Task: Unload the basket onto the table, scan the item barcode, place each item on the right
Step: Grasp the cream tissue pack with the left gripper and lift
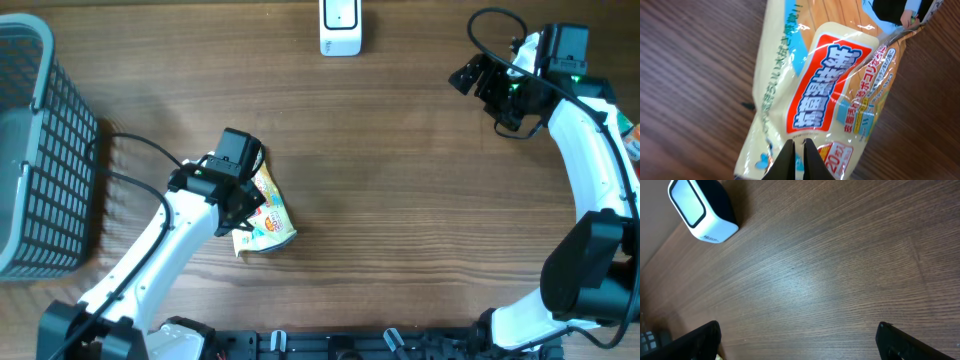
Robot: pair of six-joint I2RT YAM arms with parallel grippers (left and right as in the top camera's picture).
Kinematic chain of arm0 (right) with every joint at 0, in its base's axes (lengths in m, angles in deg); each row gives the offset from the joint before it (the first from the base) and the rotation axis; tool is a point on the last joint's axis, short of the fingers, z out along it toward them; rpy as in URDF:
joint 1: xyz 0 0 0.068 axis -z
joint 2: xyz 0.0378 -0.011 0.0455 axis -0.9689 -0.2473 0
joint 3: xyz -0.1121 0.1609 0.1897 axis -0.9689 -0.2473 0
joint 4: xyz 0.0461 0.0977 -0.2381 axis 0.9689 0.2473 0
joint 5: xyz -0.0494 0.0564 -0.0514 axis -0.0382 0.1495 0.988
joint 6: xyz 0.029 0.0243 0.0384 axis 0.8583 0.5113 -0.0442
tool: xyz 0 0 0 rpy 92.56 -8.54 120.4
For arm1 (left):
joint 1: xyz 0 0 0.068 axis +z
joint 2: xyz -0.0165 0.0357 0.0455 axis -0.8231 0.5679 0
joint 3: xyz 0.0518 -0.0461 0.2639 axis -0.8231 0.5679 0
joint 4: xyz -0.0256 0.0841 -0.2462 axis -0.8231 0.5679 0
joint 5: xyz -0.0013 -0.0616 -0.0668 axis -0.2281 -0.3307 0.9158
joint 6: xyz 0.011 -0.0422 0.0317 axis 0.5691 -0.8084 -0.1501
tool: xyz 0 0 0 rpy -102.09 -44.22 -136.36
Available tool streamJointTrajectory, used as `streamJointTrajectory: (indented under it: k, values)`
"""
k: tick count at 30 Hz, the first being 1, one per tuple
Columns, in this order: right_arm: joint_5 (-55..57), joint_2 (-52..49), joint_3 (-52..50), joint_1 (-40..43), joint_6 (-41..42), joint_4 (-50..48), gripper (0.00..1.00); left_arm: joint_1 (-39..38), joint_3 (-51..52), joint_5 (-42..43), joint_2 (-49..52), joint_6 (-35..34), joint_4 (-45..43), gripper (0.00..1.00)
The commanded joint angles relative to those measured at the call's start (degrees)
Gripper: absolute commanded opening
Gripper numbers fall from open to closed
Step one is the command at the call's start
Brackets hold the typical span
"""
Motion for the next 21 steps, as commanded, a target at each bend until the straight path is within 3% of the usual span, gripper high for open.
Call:
streamJointTrajectory:
  k: [1, 10, 15, 21]
  values:
    - [0.4, 0.4, -0.1, -0.2, 0.2, -0.2, 1.00, 0.0, 4.9, 1.3, 4.4, -2.4, -3.0, 0.04]
    - [0.4, 0.4, -0.1, -0.2, 0.2, -0.2, 1.00, 0.2, 5.6, 2.4, 8.0, -2.2, -1.7, 0.04]
    - [0.4, 0.4, -0.1, -0.2, 0.2, -0.2, 1.00, 1.4, -4.0, 2.4, 3.3, 0.7, 9.1, 0.04]
    - [0.4, 0.4, -0.1, -0.2, 0.2, -0.1, 1.00, 1.1, -8.1, 2.7, -1.9, 2.0, 13.2, 0.04]
